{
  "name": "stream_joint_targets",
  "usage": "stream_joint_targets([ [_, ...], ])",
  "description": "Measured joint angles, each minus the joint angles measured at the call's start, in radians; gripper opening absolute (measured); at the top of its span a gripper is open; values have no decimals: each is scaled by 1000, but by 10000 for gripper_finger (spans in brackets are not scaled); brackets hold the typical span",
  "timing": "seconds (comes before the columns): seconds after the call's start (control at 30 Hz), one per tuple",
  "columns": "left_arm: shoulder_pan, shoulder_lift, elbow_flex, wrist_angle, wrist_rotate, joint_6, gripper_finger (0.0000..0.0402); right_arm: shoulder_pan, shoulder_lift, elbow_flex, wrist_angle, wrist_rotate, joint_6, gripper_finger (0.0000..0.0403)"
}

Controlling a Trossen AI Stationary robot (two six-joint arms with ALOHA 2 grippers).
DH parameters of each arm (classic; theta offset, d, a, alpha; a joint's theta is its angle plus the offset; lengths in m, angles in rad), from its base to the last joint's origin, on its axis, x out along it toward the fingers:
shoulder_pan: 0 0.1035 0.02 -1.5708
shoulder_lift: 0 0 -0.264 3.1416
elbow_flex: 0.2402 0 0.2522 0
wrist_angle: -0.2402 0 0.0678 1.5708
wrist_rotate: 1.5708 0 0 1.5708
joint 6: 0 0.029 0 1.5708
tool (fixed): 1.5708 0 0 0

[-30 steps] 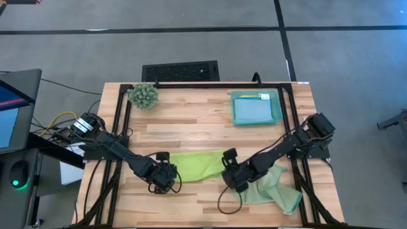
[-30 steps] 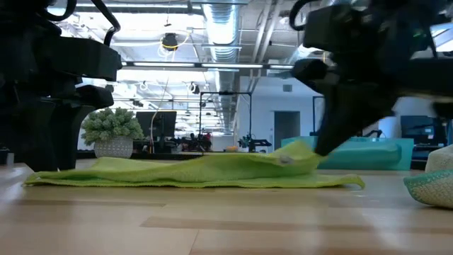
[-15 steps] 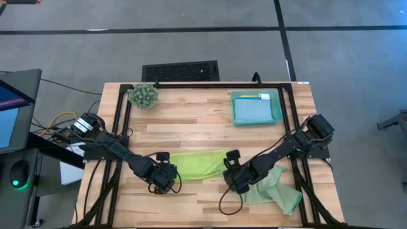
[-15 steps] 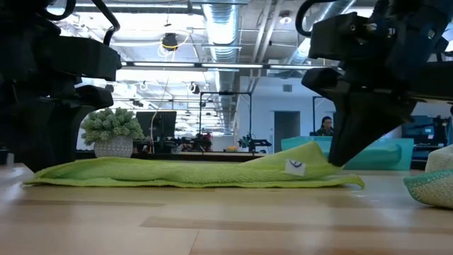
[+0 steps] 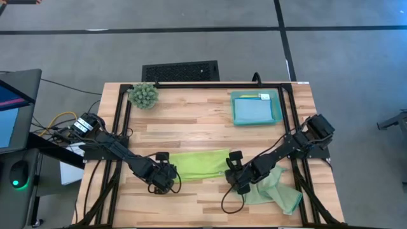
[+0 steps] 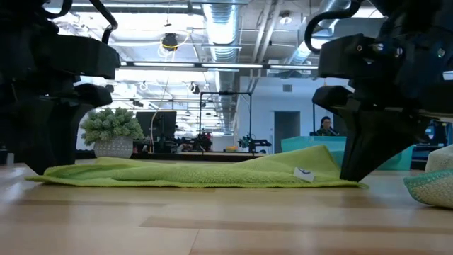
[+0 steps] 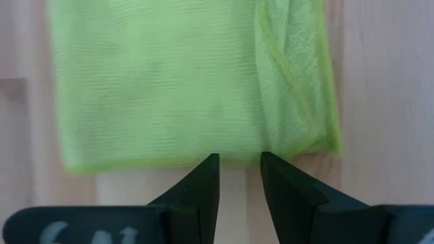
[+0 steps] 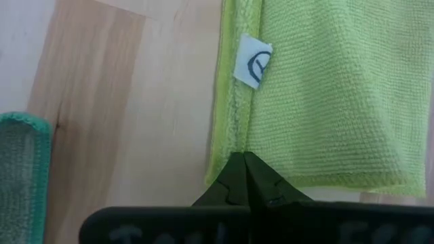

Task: Fold microfiber towels
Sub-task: Fold the green microfiber cloth

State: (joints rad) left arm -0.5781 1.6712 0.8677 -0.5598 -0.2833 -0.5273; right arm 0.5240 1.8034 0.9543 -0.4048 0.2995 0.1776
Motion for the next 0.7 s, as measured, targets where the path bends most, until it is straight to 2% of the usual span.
stream_joint_targets([
  [0.1,0,-50,32,-53,-30,13,103,-1,0,0,-1,-4,0,0],
  [0.33,6,-211,59,-60,-51,111,103,-2,0,-1,0,-7,-1,0],
  [0.4,10,-247,59,-25,-135,147,103,-2,0,-1,0,-8,-1,0],
  [0.47,48,-252,40,114,-222,226,102,-2,0,-2,3,-8,-1,0],
  [0.5,88,-241,28,209,-210,282,100,-2,0,-2,4,-8,-1,0],
  [0.57,183,-181,18,395,-99,385,92,-2,0,-2,6,-9,-1,0],
  [0.7,318,-21,13,651,24,524,57,-2,0,-3,15,-10,-1,1],
])
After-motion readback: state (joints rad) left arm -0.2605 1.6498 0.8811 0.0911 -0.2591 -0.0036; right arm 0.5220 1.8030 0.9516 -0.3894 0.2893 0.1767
